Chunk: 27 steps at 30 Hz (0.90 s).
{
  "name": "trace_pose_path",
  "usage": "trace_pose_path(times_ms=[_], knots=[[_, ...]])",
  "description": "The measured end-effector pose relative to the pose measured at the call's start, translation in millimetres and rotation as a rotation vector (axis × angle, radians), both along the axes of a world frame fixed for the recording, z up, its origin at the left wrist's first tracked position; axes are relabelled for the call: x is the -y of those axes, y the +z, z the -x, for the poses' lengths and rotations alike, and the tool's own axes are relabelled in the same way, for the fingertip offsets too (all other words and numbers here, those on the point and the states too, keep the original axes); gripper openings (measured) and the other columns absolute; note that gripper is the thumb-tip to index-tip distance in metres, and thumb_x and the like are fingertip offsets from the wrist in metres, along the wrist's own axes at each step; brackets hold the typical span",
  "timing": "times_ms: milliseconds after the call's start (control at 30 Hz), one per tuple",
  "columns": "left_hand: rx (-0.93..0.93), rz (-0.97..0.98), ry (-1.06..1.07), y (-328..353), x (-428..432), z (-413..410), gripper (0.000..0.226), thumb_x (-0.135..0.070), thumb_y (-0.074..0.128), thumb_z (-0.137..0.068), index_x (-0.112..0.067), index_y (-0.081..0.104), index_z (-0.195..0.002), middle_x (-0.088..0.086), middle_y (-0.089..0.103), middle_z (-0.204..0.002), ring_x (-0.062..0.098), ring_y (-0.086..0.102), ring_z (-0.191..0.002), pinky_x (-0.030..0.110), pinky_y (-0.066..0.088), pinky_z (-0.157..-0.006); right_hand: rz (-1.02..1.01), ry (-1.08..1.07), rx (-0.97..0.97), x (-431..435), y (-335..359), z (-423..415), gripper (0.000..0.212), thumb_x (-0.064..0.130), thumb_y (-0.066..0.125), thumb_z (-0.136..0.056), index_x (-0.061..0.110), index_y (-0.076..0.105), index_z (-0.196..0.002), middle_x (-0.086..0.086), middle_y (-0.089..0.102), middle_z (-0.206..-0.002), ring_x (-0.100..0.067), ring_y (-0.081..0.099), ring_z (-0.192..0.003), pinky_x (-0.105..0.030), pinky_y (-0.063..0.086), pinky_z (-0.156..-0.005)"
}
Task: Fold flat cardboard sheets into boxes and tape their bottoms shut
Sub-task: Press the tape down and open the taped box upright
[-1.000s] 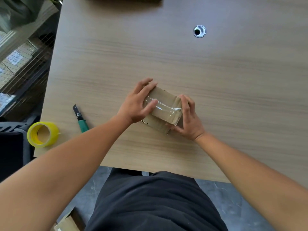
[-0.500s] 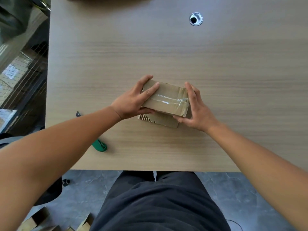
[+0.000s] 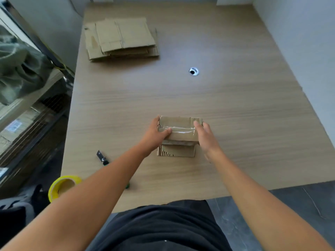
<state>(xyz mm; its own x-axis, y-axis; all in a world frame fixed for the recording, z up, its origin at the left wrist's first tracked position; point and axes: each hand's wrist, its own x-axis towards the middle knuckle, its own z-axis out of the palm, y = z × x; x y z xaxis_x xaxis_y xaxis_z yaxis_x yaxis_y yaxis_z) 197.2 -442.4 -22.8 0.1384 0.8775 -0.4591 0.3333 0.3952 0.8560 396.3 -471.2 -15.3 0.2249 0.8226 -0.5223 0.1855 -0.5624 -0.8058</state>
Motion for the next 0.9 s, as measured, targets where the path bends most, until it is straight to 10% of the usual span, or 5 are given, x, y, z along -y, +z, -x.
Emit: trace_pose_path(times_ms=[267,533,900], knots=[[0.342,-0.100,0.259,35,-17,29,0.033,-0.038,0.074,-0.079,-0.019,0.054,-0.097,-0.004,0.065,-0.122,0.017,0.063,-0.113,0.034,0.051,-0.090,-0.252,-0.262,-0.234,-1,45,15,0.042,0.050,0.062,-0.073,0.022,0.039,-0.095,-0.004,0.046,-0.098,-0.019,0.047,-0.091,-0.043,0.040,-0.083],[0.146,-0.018,0.244,19,14,39,0.055,-0.056,0.065,-0.090,-0.019,0.047,-0.126,-0.002,0.056,-0.118,0.013,0.056,-0.108,0.027,0.046,-0.083,-0.062,-0.127,-0.099,34,30,32,0.074,0.071,0.056,-0.081,0.036,0.028,-0.139,-0.001,0.054,-0.126,-0.019,0.056,-0.116,-0.053,0.045,-0.104],[-0.036,0.055,0.340,4,48,31,0.044,-0.048,0.071,-0.082,-0.018,0.043,-0.097,0.002,0.048,-0.096,0.018,0.050,-0.082,0.031,0.044,-0.067,0.115,0.045,0.118,71,6,45,0.079,0.082,0.050,-0.077,0.041,0.028,-0.140,0.000,0.049,-0.133,-0.024,0.054,-0.120,-0.052,0.052,-0.099]])
